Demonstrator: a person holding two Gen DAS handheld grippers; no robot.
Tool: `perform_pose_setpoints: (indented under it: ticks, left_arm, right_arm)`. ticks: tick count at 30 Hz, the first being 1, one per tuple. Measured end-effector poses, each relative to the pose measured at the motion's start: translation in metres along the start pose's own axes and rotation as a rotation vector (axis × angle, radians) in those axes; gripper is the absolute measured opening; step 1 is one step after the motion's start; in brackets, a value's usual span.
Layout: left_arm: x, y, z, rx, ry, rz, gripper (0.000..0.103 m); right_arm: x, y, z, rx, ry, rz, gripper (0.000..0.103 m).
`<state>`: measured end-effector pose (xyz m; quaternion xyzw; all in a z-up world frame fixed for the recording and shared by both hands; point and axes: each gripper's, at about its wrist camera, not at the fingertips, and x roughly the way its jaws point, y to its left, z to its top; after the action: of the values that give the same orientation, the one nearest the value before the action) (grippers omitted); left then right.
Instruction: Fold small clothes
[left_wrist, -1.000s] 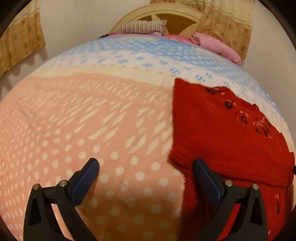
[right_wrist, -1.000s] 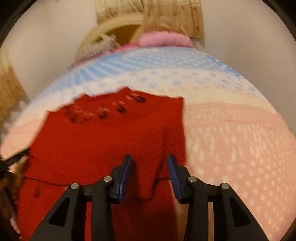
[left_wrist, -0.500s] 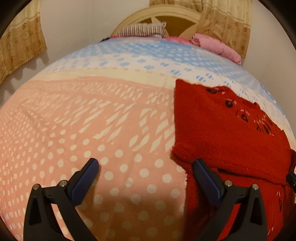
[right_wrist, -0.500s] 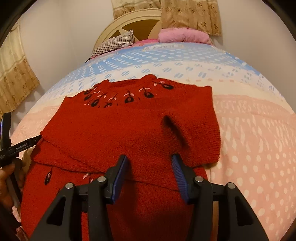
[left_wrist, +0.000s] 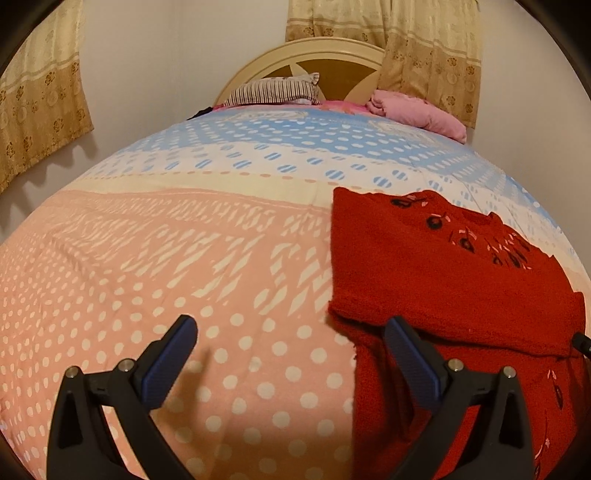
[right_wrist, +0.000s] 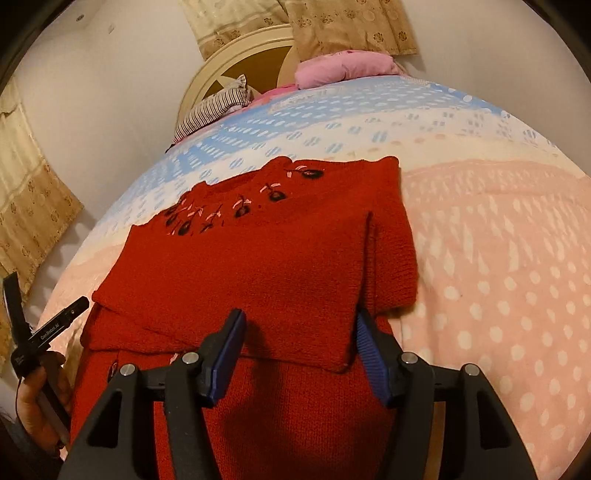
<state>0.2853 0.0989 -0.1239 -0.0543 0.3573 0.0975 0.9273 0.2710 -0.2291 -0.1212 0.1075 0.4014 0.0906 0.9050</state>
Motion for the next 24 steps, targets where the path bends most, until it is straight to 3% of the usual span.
perform_pose_setpoints:
  ticks: [5,13,24]
  left_arm:
    - [-0.001,-0.003,0.0,0.016,0.004,-0.002,0.103]
    - [-0.012,-0.009,-0.004,0.044,-0.012,-0.026,0.103]
    - [-0.042,-0.024,-0.018,0.12,-0.024,-0.101,0.103]
  right_arm:
    - [0.004,0.012,-0.001,-0.072,0.021,-0.047,0.073]
    - [-0.004,-0.001,-0.002,-0.012,-0.009,0.022,0.073]
    - [-0.019,0.007,-0.007,-0.051,-0.002,-0.011,0.073]
